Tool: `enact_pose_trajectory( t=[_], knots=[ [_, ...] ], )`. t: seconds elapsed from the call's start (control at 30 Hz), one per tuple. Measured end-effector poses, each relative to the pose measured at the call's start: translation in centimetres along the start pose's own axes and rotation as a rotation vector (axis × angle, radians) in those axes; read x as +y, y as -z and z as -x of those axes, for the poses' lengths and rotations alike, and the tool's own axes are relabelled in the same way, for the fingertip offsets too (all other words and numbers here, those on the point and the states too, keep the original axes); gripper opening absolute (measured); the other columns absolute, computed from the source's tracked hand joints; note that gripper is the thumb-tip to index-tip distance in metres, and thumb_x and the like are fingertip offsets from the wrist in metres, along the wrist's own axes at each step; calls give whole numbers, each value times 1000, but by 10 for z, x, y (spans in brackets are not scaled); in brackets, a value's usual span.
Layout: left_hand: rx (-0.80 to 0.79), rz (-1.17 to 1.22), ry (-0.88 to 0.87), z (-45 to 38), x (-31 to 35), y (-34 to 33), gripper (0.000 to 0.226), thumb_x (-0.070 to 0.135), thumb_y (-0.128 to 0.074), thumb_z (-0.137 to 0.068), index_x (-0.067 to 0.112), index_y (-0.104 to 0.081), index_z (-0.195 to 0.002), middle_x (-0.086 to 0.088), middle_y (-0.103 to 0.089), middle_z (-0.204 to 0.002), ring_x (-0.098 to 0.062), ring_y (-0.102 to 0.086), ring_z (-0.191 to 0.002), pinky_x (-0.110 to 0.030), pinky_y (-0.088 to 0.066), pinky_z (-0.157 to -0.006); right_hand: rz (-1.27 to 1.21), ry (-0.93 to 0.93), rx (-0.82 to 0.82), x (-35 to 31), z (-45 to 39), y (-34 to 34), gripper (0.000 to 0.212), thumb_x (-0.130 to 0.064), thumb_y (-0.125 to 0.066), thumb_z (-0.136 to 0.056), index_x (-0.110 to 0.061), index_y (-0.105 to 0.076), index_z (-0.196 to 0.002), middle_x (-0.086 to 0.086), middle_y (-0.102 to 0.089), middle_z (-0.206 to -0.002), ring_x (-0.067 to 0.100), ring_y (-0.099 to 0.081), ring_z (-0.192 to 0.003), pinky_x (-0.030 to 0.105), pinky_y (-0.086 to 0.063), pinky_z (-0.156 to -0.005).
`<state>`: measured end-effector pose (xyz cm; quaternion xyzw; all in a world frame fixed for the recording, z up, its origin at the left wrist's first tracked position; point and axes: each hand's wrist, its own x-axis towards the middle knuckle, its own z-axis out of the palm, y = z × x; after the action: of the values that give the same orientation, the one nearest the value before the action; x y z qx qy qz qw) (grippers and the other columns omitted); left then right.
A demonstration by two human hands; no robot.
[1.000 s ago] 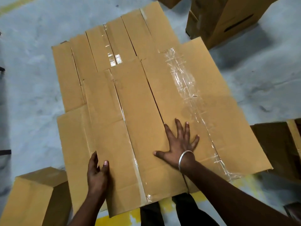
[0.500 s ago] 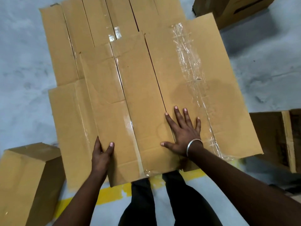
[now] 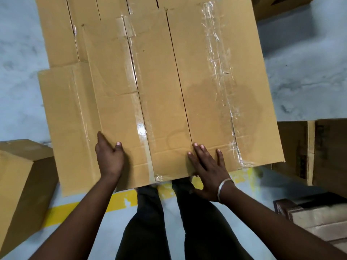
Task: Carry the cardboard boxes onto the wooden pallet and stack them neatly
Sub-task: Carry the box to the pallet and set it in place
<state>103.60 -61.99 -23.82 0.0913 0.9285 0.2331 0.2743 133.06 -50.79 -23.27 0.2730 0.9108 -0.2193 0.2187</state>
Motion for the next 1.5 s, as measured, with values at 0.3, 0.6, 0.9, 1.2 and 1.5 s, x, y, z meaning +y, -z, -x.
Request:
enact_pose_trajectory(
  t=[0.3, 0.6, 0.9, 1.2, 1.5],
  knots=[
    [-92, -208, -27, 10, 27, -34, 95, 74, -72, -61, 70, -17, -138, -6, 28, -159, -34, 22, -147, -74, 0, -107, 153, -15, 162, 42, 1, 1, 95, -63, -70, -70, -39, -26, -151, 8, -21, -161, 28, -29, -146, 71, -18, -105],
    [-71, -139, 20, 11, 31, -34, 95, 62, -82, -58, 69, -29, -135, -4, 24, -161, -31, 18, -149, -74, 3, -105, 220, 8, 223, 45, -5, -3, 92, -65, -69, -72, -38, -29, -150, 6, -23, -161, 29, -26, -145, 73, -18, -104],
    [-59, -118, 27, 11, 30, -31, 95, 63, -84, -55, 70, -31, -133, -2, 17, -161, -33, 9, -149, -73, -6, -108, 192, -3, 238, 40, -7, -2, 93, -68, -62, -73, -39, -24, -152, 8, -15, -163, 31, -18, -149, 74, -11, -106],
    [-99, -115, 9, 8, 31, -28, 87, 63, -79, -63, 67, -31, -136, -4, 22, -160, -30, 13, -149, -72, -9, -107, 167, -12, 261, 24, -4, -10, 80, -72, -55, -81, -30, -39, -147, 15, -22, -160, 39, -19, -148, 73, -10, -107],
    [-68, 386, -97, -5, -28, 6, 82, 12, -70, -84, 28, -28, -153, 2, -31, -158, -10, -31, -143, -34, -27, -118, 67, 77, 283, -75, -40, -11, 53, -48, -57, -84, -21, -52, -130, 14, -43, -150, 39, -34, -142, 69, -26, -104]
  ],
)
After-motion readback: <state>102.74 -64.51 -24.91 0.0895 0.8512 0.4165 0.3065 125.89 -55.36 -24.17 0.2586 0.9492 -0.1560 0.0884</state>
